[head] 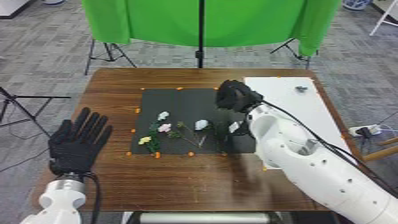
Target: Arrange flowers
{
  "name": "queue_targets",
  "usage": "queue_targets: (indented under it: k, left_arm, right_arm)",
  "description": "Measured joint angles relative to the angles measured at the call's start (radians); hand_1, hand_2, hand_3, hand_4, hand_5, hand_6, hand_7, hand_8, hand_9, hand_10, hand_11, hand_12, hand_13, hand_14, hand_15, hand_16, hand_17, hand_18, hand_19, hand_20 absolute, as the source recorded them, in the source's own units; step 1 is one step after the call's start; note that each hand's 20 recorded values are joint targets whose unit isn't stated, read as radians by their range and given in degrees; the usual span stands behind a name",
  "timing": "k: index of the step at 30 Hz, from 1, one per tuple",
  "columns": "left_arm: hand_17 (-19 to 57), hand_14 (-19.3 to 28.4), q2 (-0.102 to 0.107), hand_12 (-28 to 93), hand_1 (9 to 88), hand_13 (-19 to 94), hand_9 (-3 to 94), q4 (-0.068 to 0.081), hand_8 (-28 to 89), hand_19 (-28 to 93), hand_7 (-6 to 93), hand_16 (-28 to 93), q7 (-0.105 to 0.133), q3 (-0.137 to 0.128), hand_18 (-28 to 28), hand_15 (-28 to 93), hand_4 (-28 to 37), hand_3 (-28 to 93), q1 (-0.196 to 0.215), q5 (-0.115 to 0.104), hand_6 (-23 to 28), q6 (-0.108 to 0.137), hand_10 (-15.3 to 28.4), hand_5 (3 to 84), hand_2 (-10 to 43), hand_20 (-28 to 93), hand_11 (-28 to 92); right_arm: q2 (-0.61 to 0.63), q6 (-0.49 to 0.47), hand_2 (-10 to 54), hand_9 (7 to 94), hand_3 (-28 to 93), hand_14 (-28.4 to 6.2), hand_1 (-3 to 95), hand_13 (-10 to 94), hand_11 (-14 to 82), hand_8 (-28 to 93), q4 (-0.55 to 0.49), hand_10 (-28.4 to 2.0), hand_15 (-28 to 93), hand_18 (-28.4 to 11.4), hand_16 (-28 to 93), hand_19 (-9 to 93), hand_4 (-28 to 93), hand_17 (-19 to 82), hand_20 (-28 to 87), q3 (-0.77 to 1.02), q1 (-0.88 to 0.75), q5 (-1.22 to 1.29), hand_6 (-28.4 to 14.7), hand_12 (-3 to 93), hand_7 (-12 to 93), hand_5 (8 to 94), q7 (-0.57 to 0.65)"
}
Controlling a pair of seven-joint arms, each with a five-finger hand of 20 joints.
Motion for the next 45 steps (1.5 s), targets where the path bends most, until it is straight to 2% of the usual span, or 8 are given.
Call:
queue_targets:
  k: [5, 9, 11, 24, 28, 30, 35, 45]
  left_arm:
    - [-4.0, 12.9, 0.000, 11, 27.4, 26, 32.8, 0.001, -8, 23, 8.4, -3, -0.005, 0.006, 12.2, 26, -27.4, 80, -0.016, -0.001, 8.5, -0.003, 13.6, 41.7, 12.3, 14, 15]
    - [-4.0, 13.0, 0.001, 11, 27.3, 26, 33.1, 0.001, -8, 23, 8.3, -3, -0.006, 0.006, 12.2, 26, -27.4, 81, -0.016, -0.005, 8.6, -0.003, 13.5, 41.7, 12.3, 14, 15]
    - [-4.0, 13.0, 0.000, 11, 27.3, 26, 33.3, 0.001, -8, 23, 8.4, -3, -0.006, 0.006, 12.3, 26, -27.4, 81, -0.016, -0.013, 8.6, -0.003, 13.5, 41.7, 12.4, 14, 16]
    - [-4.2, 13.0, 0.000, 11, 27.4, 27, 33.6, -0.001, -8, 24, 8.8, -3, -0.009, -0.005, 12.5, 27, -27.6, 81, -0.007, -0.019, 8.7, -0.001, 13.6, 42.1, 12.5, 15, 16]
    - [-4.2, 12.9, -0.002, 11, 27.4, 27, 33.5, -0.002, -8, 24, 8.8, -4, -0.008, -0.005, 12.5, 27, -27.6, 81, -0.003, -0.019, 8.7, -0.001, 13.6, 42.1, 12.6, 15, 16]
    - [-4.2, 13.0, -0.002, 11, 27.5, 27, 33.6, -0.002, -8, 24, 8.7, -4, -0.008, -0.005, 12.5, 27, -27.7, 80, -0.003, -0.018, 8.7, -0.001, 13.6, 42.2, 12.8, 15, 16]
    - [-4.3, 13.0, -0.002, 11, 27.5, 27, 33.7, -0.005, -8, 25, 9.1, -4, -0.006, -0.005, 12.5, 28, -27.8, 80, -0.002, -0.018, 8.7, 0.004, 13.7, 42.4, 13.2, 15, 16]
    - [-4.3, 12.9, 0.001, 11, 27.6, 27, 33.7, -0.011, -8, 25, 9.4, -4, -0.001, -0.005, 12.5, 28, -27.8, 81, 0.008, -0.026, 8.6, 0.013, 13.8, 42.4, 13.2, 15, 16]
  right_arm:
    - [-0.005, -0.002, -4.2, 75.6, 66, -8.0, 62.8, 60, 10.1, -3, 0.013, -11.1, 48, -17.6, 41, 72, -28, 28, 37, -0.023, -0.017, 0.004, -1.6, 38.9, 27, 68.6, 0.008]
    - [0.005, 0.001, -8.7, 66.1, 70, -8.5, 60.5, 59, 14.8, -6, 0.019, -10.9, 50, -18.2, 40, 73, -28, 27, 36, -0.022, -0.035, 0.004, 0.2, 18.3, 18, 64.8, 0.010]
    - [0.012, -0.001, -9.4, 63.7, 71, -9.3, 59.6, 57, 15.5, -11, 0.019, -10.9, 52, -18.6, 39, 74, -28, 26, 36, -0.018, -0.042, 0.000, 0.7, 15.4, 18, 63.6, 0.010]
    - [0.052, -0.133, -9.5, 53.9, 81, -14.2, 45.7, 49, 12.6, -13, -0.080, -12.8, 61, -20.0, 21, 74, -28, 23, 36, 0.111, -0.119, 0.041, -1.6, 14.6, 16, 54.7, 0.026]
    - [0.059, -0.110, -9.5, 48.3, 83, -15.2, 41.2, 41, 11.1, -12, -0.084, -13.9, 45, -19.4, 14, 68, -28, 19, 31, 0.142, -0.126, 0.042, -3.2, 13.9, 14, 52.2, 0.043]
    - [0.069, -0.055, -9.5, 41.6, 84, -16.6, 39.6, 31, 9.7, -12, -0.070, -13.9, 24, -18.4, 17, 60, -28, 12, 23, 0.144, -0.118, 0.016, -3.2, 12.1, 15, 48.5, 0.061]
    - [0.092, 0.059, -9.5, 33.5, 84, -16.3, 39.0, 22, 8.9, -13, 0.078, -12.3, 5, -16.2, 20, 49, -28, 5, 16, 0.147, -0.058, -0.156, -2.8, 9.9, 16, 43.0, 0.079]
    - [0.188, -0.071, -9.5, 26.4, 83, -15.4, 43.6, 19, 7.1, -13, 0.323, -11.2, -1, -15.4, 21, 42, -28, 5, 11, 0.122, 0.076, -0.079, -1.0, 8.1, 17, 35.1, 0.092]
